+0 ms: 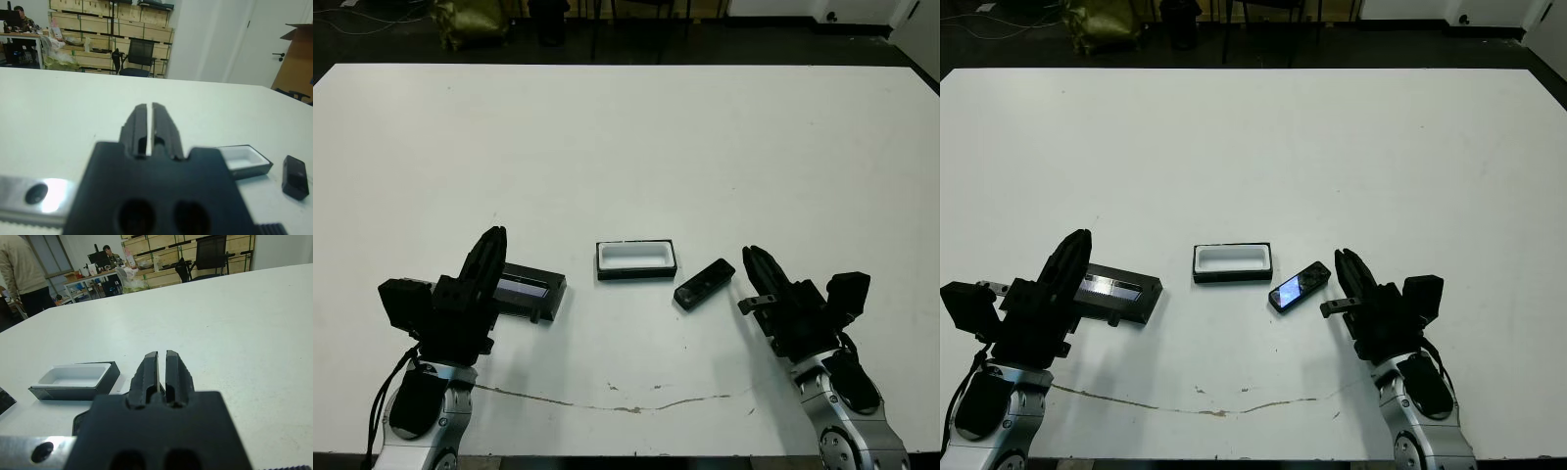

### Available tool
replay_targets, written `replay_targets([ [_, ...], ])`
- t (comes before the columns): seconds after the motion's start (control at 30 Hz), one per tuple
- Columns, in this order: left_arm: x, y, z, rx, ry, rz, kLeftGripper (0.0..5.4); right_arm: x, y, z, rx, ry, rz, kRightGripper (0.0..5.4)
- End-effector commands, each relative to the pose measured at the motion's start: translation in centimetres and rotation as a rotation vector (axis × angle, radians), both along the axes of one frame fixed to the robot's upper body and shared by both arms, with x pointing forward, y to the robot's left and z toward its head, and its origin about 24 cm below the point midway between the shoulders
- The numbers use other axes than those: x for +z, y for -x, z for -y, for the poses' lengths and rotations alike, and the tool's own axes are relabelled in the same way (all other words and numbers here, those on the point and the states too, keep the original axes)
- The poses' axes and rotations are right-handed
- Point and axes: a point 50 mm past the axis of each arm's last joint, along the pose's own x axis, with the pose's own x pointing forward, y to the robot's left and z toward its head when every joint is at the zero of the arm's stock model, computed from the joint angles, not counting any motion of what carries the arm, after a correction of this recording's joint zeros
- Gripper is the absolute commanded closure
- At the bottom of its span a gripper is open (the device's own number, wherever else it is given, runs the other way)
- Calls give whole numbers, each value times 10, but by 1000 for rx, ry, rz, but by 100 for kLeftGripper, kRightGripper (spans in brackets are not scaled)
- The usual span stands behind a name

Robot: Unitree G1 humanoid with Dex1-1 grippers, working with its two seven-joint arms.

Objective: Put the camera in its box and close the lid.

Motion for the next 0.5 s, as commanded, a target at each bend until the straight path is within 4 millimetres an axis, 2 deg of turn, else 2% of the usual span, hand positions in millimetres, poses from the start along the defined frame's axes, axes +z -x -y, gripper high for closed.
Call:
replay_targets([
  [0.03,-6,2,-2,1,-14,-36,539,-5,2,3,-6,7,-35,540],
  [0.37,-9,3,0,-8,-15,-38,539,-5,2,6,2,41,-29,540],
  [0.5,-8,3,0,1,-18,-37,539,6,2,18,23,136,-1,540],
])
